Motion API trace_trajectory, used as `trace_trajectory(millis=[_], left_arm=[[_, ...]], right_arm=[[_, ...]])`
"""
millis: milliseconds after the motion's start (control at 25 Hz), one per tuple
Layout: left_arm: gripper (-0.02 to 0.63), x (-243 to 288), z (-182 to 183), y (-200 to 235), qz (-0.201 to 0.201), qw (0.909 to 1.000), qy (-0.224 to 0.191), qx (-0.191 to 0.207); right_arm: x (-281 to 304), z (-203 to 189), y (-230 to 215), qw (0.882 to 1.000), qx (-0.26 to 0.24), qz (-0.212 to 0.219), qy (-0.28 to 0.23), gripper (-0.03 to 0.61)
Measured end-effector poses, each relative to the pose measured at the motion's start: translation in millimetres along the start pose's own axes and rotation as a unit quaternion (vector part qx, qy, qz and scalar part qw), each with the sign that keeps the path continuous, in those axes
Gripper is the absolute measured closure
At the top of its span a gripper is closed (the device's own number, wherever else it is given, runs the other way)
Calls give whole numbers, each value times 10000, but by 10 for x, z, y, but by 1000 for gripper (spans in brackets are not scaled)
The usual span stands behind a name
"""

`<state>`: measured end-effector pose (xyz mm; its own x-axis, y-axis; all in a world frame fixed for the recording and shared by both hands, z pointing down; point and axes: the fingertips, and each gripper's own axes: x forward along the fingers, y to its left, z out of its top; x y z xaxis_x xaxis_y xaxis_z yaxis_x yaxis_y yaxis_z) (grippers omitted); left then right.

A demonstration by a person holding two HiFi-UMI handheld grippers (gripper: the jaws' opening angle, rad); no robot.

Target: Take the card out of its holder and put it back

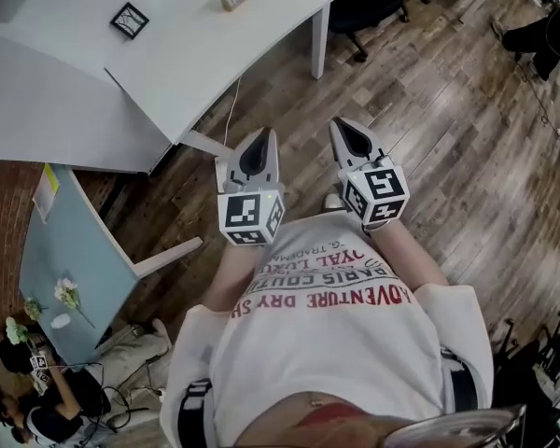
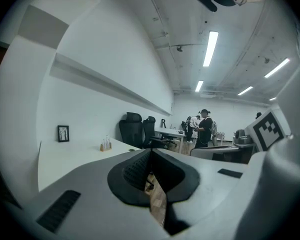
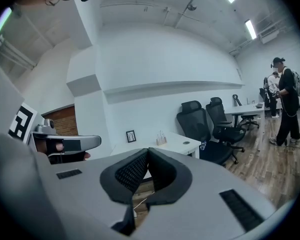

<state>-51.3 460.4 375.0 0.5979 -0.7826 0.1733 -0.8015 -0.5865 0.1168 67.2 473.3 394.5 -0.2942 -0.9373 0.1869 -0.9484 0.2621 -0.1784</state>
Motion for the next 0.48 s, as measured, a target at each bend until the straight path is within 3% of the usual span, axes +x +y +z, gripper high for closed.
trace_trajectory(millis=[200,480], left_arm=[[589,555,124,-141,92,9999,-50,-19],[589,1114,73,-170,164,9997,198,-49]], right_arm=[[139,125,-512,10000,-5,71,65,554],[418,102,-1059,9992,311,34,264,554]])
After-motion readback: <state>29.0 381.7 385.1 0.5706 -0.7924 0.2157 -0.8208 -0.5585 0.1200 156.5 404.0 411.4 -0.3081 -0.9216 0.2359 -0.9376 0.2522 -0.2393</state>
